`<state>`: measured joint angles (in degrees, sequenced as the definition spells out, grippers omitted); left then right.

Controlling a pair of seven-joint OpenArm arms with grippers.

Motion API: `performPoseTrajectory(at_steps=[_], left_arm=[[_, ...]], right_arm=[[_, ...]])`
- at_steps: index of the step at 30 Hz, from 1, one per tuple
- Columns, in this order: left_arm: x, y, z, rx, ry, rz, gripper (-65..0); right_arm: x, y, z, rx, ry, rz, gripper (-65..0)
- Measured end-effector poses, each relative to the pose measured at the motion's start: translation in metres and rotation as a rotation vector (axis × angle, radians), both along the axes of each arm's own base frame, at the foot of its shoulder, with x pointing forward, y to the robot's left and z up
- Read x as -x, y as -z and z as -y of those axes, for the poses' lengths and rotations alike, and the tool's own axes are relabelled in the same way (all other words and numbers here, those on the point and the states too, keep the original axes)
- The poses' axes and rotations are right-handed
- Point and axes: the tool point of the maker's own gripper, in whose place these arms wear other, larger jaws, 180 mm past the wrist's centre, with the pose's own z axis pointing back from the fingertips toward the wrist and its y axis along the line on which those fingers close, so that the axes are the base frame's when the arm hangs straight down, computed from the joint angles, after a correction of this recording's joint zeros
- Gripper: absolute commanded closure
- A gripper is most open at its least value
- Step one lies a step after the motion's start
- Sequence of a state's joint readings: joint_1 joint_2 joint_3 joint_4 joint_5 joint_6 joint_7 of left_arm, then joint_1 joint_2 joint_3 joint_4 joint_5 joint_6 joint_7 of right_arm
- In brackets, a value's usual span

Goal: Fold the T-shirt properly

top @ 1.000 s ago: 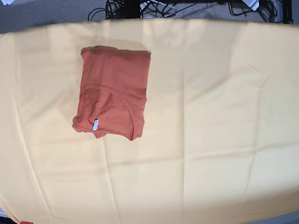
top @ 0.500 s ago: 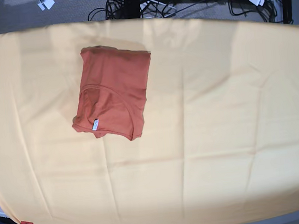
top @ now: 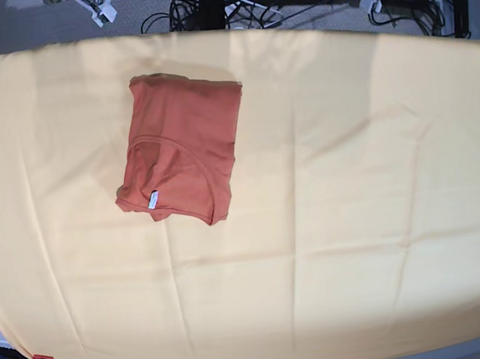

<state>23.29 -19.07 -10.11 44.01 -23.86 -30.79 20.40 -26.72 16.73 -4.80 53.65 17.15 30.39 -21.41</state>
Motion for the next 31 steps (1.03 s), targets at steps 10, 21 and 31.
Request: performPoseTrajectory(at_steps=[10, 21, 31], left_arm=[[0.024, 0.037, 0.048, -0.208, -0.007, 0.055, 0.0], [0.056, 0.048, 0.1, -0.254, -0.04, 0.072, 0.0], [0.045, 0.047, 0.118, -0.241, -0.061, 0.108, 0.0]], right_arm=[[0.001, 0.029, 0.011, 0.233, 0.062, 0.16, 0.0], [0.026, 0.043, -0.022, 0.262, -0.034, 0.165, 0.0], [0.021, 0.042, -0.09, 0.161, -0.031, 0.201, 0.0]])
